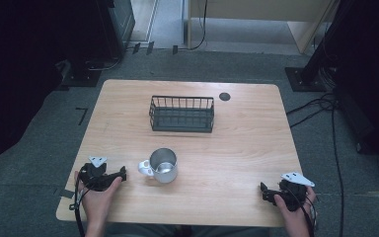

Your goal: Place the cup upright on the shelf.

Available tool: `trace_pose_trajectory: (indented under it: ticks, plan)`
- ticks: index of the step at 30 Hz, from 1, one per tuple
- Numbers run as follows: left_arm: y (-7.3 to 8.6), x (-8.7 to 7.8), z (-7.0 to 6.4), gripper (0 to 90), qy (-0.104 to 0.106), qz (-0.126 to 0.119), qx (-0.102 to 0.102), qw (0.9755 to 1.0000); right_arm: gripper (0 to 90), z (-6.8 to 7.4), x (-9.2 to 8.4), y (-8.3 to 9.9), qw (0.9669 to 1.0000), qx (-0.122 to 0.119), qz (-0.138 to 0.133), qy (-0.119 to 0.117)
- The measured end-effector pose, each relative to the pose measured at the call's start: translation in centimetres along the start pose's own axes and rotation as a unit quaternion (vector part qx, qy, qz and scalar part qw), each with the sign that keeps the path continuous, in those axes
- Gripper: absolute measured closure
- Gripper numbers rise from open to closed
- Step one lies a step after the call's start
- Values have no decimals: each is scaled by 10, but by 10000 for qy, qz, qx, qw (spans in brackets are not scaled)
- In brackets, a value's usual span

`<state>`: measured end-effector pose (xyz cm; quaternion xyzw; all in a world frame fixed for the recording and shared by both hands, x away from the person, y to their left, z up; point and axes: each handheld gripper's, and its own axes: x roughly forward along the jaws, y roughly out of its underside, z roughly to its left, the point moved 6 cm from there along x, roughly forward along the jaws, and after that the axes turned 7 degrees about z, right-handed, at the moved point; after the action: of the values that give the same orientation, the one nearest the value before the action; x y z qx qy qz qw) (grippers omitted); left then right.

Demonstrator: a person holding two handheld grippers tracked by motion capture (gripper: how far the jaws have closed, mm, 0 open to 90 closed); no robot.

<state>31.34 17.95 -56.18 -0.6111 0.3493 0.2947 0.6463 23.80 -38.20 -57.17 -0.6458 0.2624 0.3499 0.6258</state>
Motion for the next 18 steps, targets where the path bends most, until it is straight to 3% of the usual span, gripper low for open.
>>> trace_pose_trajectory:
  ticks: [3,10,18]
  plan:
    - [0,-6,-2,0,194,-57,-54,9998,0,0,0,0,10000,3,1,-1]
    - [-11,-33,-14,0,498,-469,-110,9976,0,0,0,0,10000,3,2,-2]
    - [-22,-70,-46,0,835,-728,173,9937,0,0,0,0,10000,1,0,-1]
